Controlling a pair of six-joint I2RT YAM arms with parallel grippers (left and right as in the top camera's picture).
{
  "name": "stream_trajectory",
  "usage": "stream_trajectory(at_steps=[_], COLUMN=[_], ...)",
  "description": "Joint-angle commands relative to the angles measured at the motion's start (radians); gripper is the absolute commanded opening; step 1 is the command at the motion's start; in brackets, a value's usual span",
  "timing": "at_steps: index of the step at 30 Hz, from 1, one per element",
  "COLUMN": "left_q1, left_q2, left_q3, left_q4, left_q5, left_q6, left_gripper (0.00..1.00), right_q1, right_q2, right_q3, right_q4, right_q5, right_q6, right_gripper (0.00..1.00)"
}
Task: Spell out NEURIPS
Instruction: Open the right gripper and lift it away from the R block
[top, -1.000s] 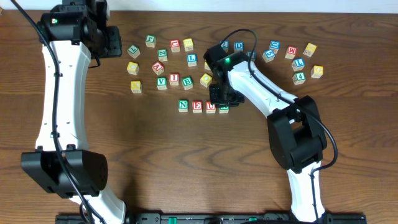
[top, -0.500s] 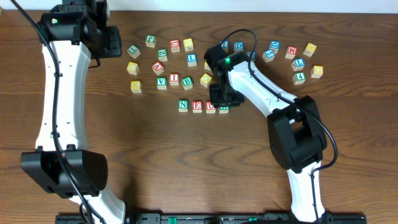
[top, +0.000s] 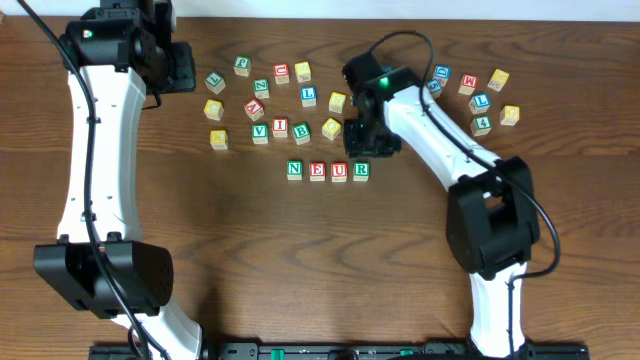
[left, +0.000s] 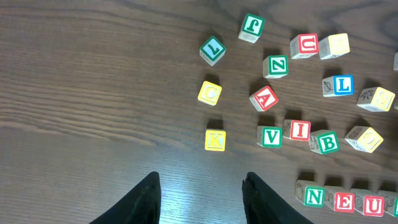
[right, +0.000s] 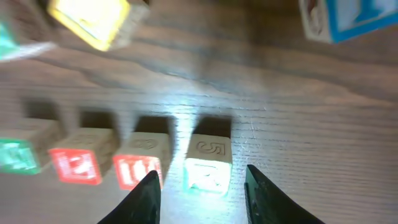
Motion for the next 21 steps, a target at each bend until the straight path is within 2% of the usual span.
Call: stream_trajectory(at_steps=[1,14,21], left_q1=[-0.003,-0.003,-0.003], left_q2=[0.0,0.0,0.0], left_q3=[0.015,0.015,0.015], left_q4=[-0.002,-0.002,-0.002], left_q5=[-0.009,-0.009,-0.009], left_q6=[-0.003,-0.003,-0.003], left_gripper=[0.42,0.42,0.42], right_q1=[-0.018,-0.034,-0.038], right_q2=[-0.077,-0.097,-0.097], right_q3=[0.037,0.038,0.083], right_q4=[0.005,0.009,-0.037], right_q5=[-0.021,-0.014,-0.018], right_q6=[-0.034,-0.053,-0.094], right_gripper=[0.39,0.38,0.44])
